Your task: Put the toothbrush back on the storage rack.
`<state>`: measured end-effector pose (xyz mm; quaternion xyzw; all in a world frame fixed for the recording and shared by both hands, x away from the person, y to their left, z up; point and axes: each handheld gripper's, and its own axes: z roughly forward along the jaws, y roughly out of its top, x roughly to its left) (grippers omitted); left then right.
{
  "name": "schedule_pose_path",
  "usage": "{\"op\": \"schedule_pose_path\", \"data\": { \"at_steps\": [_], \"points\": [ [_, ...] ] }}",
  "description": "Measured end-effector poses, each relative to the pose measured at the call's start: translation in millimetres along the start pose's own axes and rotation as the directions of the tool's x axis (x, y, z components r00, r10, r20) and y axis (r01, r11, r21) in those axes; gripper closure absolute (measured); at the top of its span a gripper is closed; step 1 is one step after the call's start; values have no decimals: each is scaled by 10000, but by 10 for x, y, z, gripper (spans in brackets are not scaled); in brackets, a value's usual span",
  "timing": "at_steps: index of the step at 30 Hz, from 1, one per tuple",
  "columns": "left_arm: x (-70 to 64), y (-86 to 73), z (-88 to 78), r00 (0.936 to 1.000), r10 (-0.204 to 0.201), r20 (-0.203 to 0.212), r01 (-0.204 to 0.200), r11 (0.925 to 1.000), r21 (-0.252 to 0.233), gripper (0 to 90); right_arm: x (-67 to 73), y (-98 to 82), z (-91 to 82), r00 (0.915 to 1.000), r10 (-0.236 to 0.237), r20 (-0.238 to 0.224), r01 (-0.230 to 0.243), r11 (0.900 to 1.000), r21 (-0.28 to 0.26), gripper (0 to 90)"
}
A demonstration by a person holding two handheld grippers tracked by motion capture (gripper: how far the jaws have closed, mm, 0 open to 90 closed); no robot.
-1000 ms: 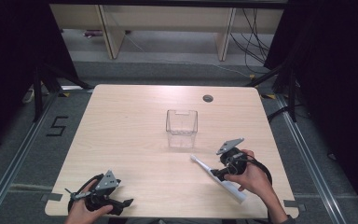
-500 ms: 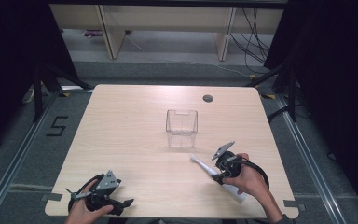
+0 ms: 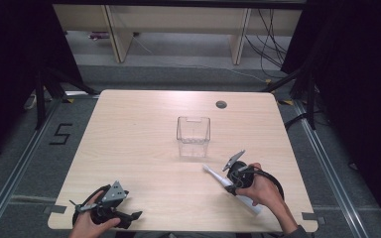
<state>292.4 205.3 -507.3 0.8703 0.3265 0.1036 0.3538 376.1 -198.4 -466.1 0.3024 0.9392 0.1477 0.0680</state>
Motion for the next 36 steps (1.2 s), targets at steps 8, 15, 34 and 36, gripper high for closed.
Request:
{"op": "schedule_pose_path", "data": {
  "at_steps": [8,15,34,36],
  "points": [
    [2,0,0,10000,14,5,-14,10000,15,151,-8,32,68,10000,-64,3,64,9994,346,634],
    [1,1,-5,10000,-25,0,25,10000,8,152,-17,57,89,9998,-165,-66,169,9978,636,652],
    [-4,3,0,10000,-19,15,20,10000,-16,151,-24,227,166,9975,-399,-582,512,9769,2075,655],
    [-5,3,1,10000,-1,20,1,10000,-21,151,-30,228,165,9978,-353,-558,466,9752,2163,655]
  ]
}}
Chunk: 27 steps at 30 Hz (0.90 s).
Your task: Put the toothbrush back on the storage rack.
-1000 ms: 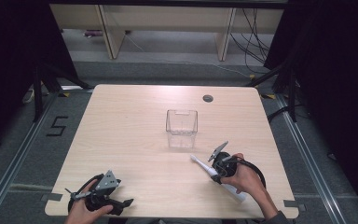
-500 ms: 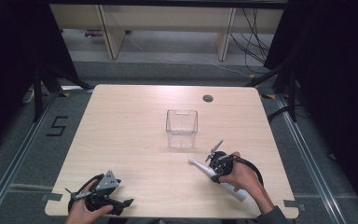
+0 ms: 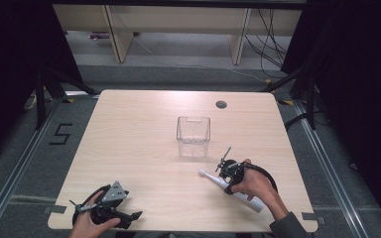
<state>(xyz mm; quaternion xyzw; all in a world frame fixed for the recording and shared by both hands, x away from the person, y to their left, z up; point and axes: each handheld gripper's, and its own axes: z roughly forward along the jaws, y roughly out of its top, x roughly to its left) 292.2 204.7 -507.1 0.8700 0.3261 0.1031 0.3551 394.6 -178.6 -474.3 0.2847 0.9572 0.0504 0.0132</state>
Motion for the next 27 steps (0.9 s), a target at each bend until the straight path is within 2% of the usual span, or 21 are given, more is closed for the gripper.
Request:
{"op": "schedule_pose_path", "data": {
  "at_steps": [1,5,8,9,10,11,14,15,18,22,24,27],
  "points": [
    [1,0,1,10000,30,6,-30,10000,2,151,-18,3,5,9998,-161,95,159,9997,181,654],
    [0,0,0,10000,-4,8,4,10000,-5,151,-2,16,4,10000,-50,76,48,9996,280,659],
    [2,1,5,10000,70,24,-70,10000,16,151,-27,24,9,9994,-336,89,333,9988,358,664],
    [0,2,5,10000,63,25,-63,10000,17,152,-7,38,6,9998,-152,96,147,9986,499,664],
    [0,2,5,10000,63,25,-63,10000,17,151,-7,38,6,9998,-152,96,147,9986,499,664],
    [0,3,2,10000,59,17,-59,10000,-2,151,-10,69,7,9995,-308,-119,315,9977,608,665],
    [4,0,1,10000,57,18,-57,10000,4,151,-5,89,3,9998,-194,-53,197,9965,806,665],
    [3,0,0,10000,55,26,-55,10000,4,151,-21,104,-3,9997,-128,-186,145,9952,973,666],
    [3,3,-6,10000,77,24,-77,10000,3,151,-24,109,3,9998,-18,-203,38,9951,992,667],
    [1,1,-6,10000,9,-3,-9,10000,-28,151,-41,101,2,9994,-249,-220,266,9965,792,669],
    [1,2,-6,10000,15,-1,-15,10000,-36,151,-68,90,2,9983,-531,-254,548,9959,717,670],
    [4,2,-6,10000,-8,-8,8,10000,-40,151,-69,69,-6,9982,-531,-283,550,9959,720,670]
  ]
}}
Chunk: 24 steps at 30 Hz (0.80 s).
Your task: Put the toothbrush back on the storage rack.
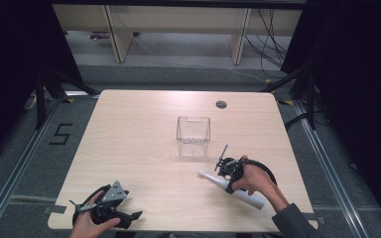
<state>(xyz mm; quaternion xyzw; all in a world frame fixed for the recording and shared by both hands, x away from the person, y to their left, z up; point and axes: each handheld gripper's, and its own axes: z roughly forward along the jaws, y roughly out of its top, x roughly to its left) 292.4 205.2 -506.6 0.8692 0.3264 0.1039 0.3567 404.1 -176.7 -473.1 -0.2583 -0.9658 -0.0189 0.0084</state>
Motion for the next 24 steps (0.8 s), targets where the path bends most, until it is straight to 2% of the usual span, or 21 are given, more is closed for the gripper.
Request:
{"op": "schedule_pose_path", "data": {
  "at_steps": [1,3,4,5,7,9,15,16,17,19,20,21,22,23,24],
  "points": [
    [0,0,0,10000,-1,3,1,10000,2,151,-1,-3,-3,9999,-134,65,134,9999,-42,671],
    [0,0,-1,10000,5,3,-5,10000,2,151,7,-16,-18,9999,-23,148,26,9998,-193,671],
    [-1,1,0,10000,13,-2,-13,10000,-4,151,-5,-32,-48,9997,-147,176,150,9996,-226,671],
    [-3,1,1,10000,-3,0,3,10000,3,152,-4,-44,-47,9999,-76,96,80,9990,-450,671],
    [-3,1,1,10000,4,1,-4,10000,7,152,-18,-55,-63,9996,-207,198,214,9992,-333,671],
    [-1,2,-2,10000,7,-3,-7,10000,2,152,-28,-71,-65,9994,-298,197,307,9984,-485,671],
    [0,1,-1,10000,-3,2,3,10000,11,152,-44,-160,-169,9998,64,182,-41,9922,-1246,672],
    [0,1,-1,10000,-3,2,3,10000,11,152,-64,-180,-191,9997,-131,183,156,9887,-1490,672],
    [-1,1,0,10000,-2,5,2,10000,17,152,-54,-209,-235,9998,77,204,-41,9850,-1726,672],
    [-4,1,2,10000,-28,-2,28,10000,3,152,-59,-226,-256,9999,95,142,-67,9824,-1868,672],
    [-3,1,2,10000,-27,1,27,10000,17,152,-49,-277,-318,9987,305,396,-208,9741,-2253,672],
    [-3,1,2,10000,-27,1,27,10000,17,152,-49,-277,-318,9987,305,396,-208,9741,-2253,672],
    [-2,1,3,10000,-32,-18,32,10000,18,152,-54,-320,-378,9988,163,459,-37,9647,-2632,672],
    [-2,1,3,10000,-32,-18,32,10000,18,152,-54,-320,-378,9988,163,459,-37,9647,-2632,672],
    [-2,1,3,10000,-29,-17,29,10000,14,152,-47,-358,-437,9982,276,541,-100,9532,-3021,672]
  ]
}}
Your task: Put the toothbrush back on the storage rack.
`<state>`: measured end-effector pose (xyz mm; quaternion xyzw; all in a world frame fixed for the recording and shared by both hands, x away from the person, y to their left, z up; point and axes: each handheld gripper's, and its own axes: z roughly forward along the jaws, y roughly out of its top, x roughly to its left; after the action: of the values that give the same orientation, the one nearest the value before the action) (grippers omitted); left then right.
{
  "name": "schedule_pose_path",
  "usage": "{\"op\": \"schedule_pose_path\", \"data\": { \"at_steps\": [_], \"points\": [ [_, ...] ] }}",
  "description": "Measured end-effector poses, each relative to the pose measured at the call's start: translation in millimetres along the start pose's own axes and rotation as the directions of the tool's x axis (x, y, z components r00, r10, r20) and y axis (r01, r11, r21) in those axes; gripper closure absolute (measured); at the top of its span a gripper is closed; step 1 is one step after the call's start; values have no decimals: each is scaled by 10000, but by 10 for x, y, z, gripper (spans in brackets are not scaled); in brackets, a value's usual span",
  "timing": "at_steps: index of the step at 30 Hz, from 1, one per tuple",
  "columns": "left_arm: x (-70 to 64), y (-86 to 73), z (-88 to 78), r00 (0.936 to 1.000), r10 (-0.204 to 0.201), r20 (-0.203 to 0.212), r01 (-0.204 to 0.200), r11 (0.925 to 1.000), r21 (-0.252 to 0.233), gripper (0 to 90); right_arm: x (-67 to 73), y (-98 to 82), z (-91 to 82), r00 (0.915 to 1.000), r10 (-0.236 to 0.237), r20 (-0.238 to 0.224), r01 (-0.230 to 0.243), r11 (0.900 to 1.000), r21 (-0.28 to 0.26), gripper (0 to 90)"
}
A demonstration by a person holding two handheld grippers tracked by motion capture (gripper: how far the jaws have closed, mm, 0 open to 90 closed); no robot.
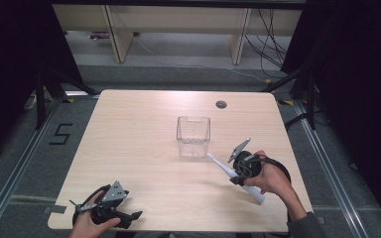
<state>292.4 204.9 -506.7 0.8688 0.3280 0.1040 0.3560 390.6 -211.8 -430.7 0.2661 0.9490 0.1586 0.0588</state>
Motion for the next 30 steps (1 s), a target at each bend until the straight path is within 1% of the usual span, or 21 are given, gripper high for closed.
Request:
{"op": "schedule_pose_path", "data": {
  "at_steps": [2,3,4,6,7,8,10,11,13,14,16,17,18,20,21,23,24,25,28,29,30],
  "points": [
    [1,0,0,10000,5,0,-5,10000,4,152,9,-7,-19,10000,32,25,-32,9999,-155,672],
    [1,0,0,10000,-2,-3,2,10000,2,152,5,-13,-51,9999,72,79,-69,9993,-370,672],
    [1,-1,-1,10000,10,16,-10,10000,12,152,3,-30,-116,9998,191,22,-188,9961,-858,673],
    [1,-1,-1,10000,0,8,0,10000,6,152,-5,-46,-170,9997,219,89,-206,9915,-1287,673],
    [1,-1,-1,10000,0,8,0,10000,6,152,-5,-46,-170,9997,219,89,-206,9915,-1287,673],
    [-1,-2,2,10000,-23,15,23,10000,1,152,-26,-69,-211,9997,112,216,-72,9842,-1770,673],
    [-2,-1,3,10000,-15,21,15,10000,14,152,-35,-83,-263,9992,378,82,-353,9778,-2065,673],
    [-2,-1,3,10000,-15,21,15,10000,14,152,-35,-83,-263,9992,378,82,-353,9778,-2065,673],
    [-1,-1,3,10000,-8,19,8,10000,13,152,-57,-99,-303,9991,365,228,-297,9682,-2485,673],
    [0,-2,3,10000,-8,18,8,10000,18,152,-63,-114,-320,9981,524,331,-395,9493,-3120,673],
    [0,-2,3,10000,-5,20,5,10000,21,152,-74,-123,-335,9989,380,280,-270,9463,-3223,672],
    [1,-1,4,10000,22,27,-22,10000,26,152,-91,-134,-352,9981,538,300,-392,9309,-3633,673],
    [1,-1,4,10000,22,27,-22,10000,26,152,-91,-134,-352,9981,538,300,-392,9309,-3633,673],
    [0,-2,5,10000,34,30,-34,10000,27,152,-111,-135,-360,9948,912,442,-658,9125,-4036,673],
    [1,-2,5,10000,55,31,-56,10000,35,152,-111,-135,-360,9948,912,442,-658,9125,-4036,673],
    [6,-4,2,10000,46,17,-46,10000,64,152,-126,-143,-397,9913,1305,166,-1120,9036,-4134,673],
    [7,-4,5,10000,22,17,-22,10000,50,152,-140,-140,-394,9933,1136,229,-919,8926,-4413,672],
    [7,-4,5,10000,22,17,-22,10000,50,152,-140,-140,-394,9933,1136,229,-919,8926,-4413,672],
    [0,-3,4,10000,36,27,-36,10000,20,152,-199,-145,-411,9916,1264,290,-944,8567,-5070,673],
    [0,-2,0,10000,26,-2,-26,10000,16,152,-215,-150,-418,9905,1362,184,-1072,8493,-5169,672],
    [0,-2,0,10000,26,-2,-26,10000,16,152,-215,-150,-418,9905,1362,184,-1072,8493,-5169,672]
  ]
}}
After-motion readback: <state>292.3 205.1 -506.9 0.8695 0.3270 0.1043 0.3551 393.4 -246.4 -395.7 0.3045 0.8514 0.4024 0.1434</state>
